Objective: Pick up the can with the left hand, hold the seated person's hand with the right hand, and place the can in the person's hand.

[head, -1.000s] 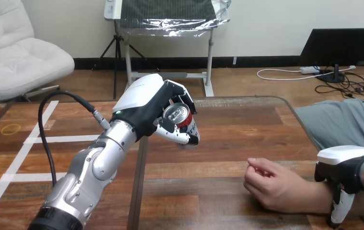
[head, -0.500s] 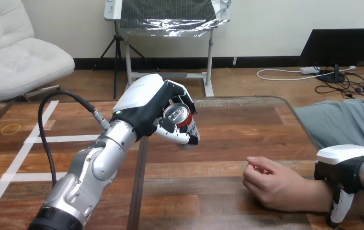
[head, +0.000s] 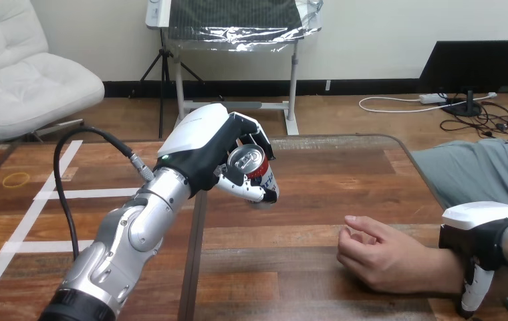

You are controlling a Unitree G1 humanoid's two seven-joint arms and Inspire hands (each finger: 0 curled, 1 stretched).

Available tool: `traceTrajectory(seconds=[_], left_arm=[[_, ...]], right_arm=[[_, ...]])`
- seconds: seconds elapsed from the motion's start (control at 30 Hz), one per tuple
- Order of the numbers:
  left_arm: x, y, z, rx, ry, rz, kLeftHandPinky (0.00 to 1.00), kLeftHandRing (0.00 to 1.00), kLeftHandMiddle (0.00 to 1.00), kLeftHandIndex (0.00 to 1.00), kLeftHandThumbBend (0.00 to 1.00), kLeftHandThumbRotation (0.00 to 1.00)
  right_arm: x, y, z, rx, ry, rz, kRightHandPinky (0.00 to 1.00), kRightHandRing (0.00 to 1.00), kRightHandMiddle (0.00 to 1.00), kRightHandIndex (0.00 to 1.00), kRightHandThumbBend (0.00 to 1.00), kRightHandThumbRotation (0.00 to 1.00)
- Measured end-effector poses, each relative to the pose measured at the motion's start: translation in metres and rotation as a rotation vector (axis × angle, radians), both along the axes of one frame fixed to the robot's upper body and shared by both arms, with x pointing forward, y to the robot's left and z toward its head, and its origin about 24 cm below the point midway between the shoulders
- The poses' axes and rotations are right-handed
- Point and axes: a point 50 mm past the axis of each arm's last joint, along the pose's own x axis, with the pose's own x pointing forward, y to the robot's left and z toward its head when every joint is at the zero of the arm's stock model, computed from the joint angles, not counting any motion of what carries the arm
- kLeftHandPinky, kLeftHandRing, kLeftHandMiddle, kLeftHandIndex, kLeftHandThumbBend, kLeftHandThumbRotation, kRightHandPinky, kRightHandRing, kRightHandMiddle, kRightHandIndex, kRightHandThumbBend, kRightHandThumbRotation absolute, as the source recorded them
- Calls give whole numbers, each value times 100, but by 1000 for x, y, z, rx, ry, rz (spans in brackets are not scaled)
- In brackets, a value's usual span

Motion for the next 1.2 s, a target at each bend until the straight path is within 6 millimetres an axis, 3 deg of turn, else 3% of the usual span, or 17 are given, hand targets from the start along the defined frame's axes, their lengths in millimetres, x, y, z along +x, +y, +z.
traceTrajectory(seconds=[0.3, 0.6, 0.93, 1.2], left_arm=[[0, 1, 0, 5, -1, 2, 34, 39, 46, 47, 66, 0], [0, 2, 0, 7, 0, 3, 34, 39, 45, 47, 67, 0], [0, 2, 0, 8, 2, 1, 33, 38, 45, 47, 67, 0], [0, 2, 0, 0, 14, -4, 33, 38, 45, 46, 67, 0]], right_arm=[[0, 0, 0, -6, 1, 2, 21, 32, 44, 42, 70, 0], [-1, 0, -1, -10, 4, 3, 27, 39, 49, 47, 67, 0], [-3, 0, 0, 2, -16, 1, 20, 30, 42, 41, 69, 0], [-6, -1, 2, 20, -32, -16, 20, 31, 44, 42, 68, 0]])
